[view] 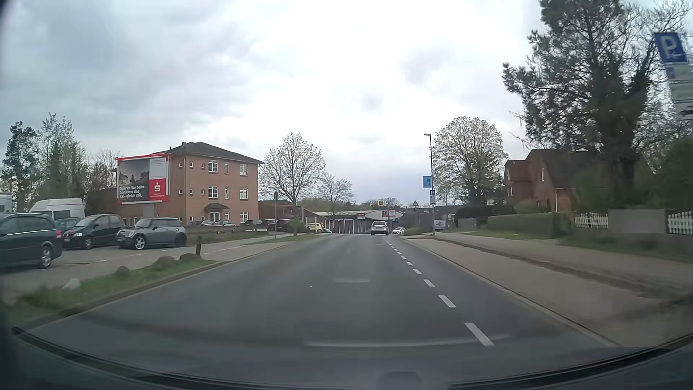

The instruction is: Follow the waypoints while adhering to traffic rules and regulations

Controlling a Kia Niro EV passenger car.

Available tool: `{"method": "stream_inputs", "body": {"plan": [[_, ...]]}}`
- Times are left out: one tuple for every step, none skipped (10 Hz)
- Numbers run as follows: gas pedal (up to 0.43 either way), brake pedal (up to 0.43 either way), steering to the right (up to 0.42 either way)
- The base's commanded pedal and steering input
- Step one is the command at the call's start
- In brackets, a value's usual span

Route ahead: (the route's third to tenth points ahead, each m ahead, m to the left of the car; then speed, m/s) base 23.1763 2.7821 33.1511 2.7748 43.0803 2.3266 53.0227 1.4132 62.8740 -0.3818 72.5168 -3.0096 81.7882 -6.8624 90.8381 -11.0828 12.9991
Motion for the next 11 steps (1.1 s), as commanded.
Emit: {"method": "stream_inputs", "body": {"plan": [[0.130,0.000,-0.001],[0.130,0.000,-0.002],[0.130,0.000,-0.004],[0.130,0.000,-0.008],[0.130,0.000,-0.009],[0.130,0.000,-0.008],[0.130,0.000,-0.007],[0.130,0.000,-0.006],[0.130,0.000,-0.005],[0.130,0.000,-0.004],[0.130,0.000,-0.004]]}}
